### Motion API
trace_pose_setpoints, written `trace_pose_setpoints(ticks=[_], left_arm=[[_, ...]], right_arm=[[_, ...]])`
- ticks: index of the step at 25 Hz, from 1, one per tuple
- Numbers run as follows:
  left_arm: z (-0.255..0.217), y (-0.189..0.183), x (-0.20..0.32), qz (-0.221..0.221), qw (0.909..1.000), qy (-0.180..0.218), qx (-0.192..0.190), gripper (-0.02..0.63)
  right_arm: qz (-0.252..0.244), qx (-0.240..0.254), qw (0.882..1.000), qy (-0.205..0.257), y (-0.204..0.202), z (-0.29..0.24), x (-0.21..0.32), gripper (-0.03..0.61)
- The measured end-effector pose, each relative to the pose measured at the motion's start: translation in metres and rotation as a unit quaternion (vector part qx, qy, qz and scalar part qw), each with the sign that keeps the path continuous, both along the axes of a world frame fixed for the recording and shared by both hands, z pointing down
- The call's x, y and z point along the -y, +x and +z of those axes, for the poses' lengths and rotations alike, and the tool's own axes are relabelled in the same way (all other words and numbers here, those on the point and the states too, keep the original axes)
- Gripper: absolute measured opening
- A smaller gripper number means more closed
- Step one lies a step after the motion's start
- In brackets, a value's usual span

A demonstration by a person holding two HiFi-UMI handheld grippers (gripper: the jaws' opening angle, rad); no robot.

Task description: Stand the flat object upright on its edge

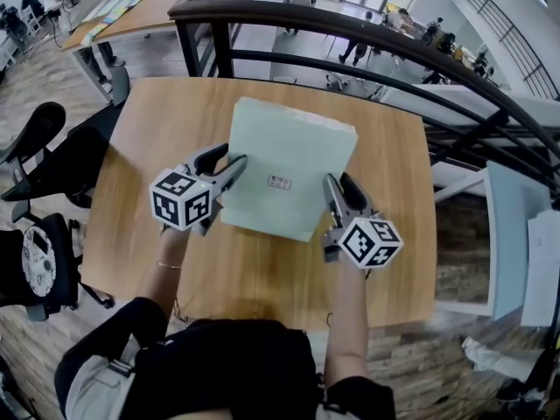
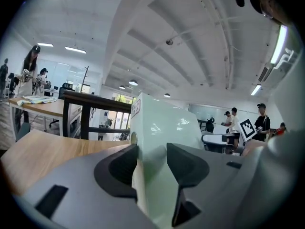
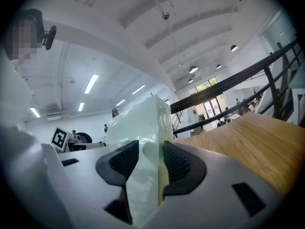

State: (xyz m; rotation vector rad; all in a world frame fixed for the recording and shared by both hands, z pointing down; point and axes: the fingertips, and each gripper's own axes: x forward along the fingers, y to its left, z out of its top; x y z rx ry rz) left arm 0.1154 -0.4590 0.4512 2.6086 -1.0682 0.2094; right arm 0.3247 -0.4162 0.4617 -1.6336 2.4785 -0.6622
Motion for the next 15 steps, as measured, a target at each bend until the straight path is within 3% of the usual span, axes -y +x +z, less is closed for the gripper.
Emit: trace_pose_setpoints(ticks=[15], left_arm=[[-0.013, 0.006, 0.025, -0.01, 0.9991, 0.04, -0.011, 0.204]], right_arm=[[0.01, -0.02, 0.999, 0.032, 0.004, -0.015, 0.019, 0.169]])
